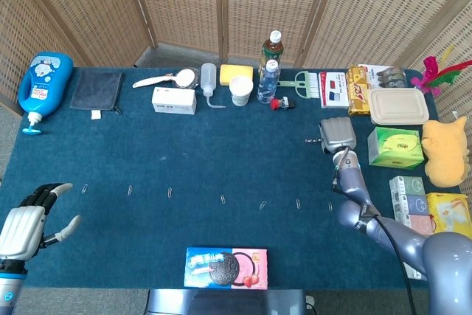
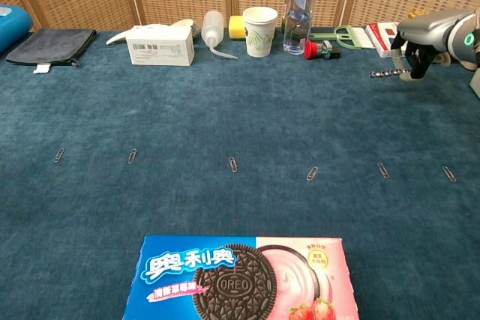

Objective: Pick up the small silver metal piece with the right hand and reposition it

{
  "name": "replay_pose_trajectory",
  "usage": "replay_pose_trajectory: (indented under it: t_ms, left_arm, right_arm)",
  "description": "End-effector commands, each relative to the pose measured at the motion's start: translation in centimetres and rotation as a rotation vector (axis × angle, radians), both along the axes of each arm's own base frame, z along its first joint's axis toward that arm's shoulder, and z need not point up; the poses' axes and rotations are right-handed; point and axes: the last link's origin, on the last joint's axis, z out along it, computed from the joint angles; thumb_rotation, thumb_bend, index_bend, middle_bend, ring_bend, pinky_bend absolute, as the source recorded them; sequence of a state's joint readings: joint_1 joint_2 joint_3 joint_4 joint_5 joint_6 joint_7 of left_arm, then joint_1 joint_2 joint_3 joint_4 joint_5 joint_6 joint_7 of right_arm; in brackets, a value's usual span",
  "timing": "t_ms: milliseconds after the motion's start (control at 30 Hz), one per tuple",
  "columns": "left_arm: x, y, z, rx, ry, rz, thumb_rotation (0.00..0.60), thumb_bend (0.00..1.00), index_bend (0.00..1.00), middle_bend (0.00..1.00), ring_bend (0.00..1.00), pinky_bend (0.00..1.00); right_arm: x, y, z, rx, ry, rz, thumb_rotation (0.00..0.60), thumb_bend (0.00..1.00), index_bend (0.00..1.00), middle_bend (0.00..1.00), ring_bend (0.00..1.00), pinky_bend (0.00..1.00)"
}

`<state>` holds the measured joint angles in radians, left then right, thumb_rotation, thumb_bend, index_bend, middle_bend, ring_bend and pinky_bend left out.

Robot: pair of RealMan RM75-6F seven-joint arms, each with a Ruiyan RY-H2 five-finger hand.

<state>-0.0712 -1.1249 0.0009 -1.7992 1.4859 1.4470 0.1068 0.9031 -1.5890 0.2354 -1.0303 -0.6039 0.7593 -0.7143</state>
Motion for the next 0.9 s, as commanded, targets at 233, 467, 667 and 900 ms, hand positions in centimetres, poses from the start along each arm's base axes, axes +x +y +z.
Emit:
replay_pose_trajectory:
  t_ms: [233, 467, 667, 900]
  left_arm:
    - [0.3, 0.0, 0.5, 0.019, 0.001, -0.017, 0.077, 0.36, 0.18, 0.20, 0.14, 0.23]
    - [0.7, 0.3, 1.0, 0.038, -0.001, -0.039, 0.076, 0.36, 0.18, 0.20, 0.14, 0.23]
    - [1.2, 0.5, 0.9, 0.032, -0.008, -0.055, 0.078, 0.36, 0.18, 0.20, 0.14, 0.23]
    - [1.8, 0.7, 1.3, 0.044, -0.006, -0.074, 0.077, 0.36, 0.18, 0.20, 0.14, 0.23]
  right_arm:
    - [1.9, 4.8, 3.2, 0.016, -0.018, 0.134, 0.600, 0.48, 0.61, 0.73, 0.84, 0.68]
    - [1.2, 8.9, 5.1, 0.031, 0.002, 0.163, 0.600, 0.48, 0.61, 0.73, 0.84, 0.68]
    - [-0.9, 12.2, 5.7, 0.057, 0.020, 0.130, 0.600, 0.49, 0.61, 0.74, 0.84, 0.69]
    - [-1.8, 14.6, 5.1, 0.097, 0.031, 0.140, 0.600, 0.49, 0.61, 0.74, 0.84, 0.69]
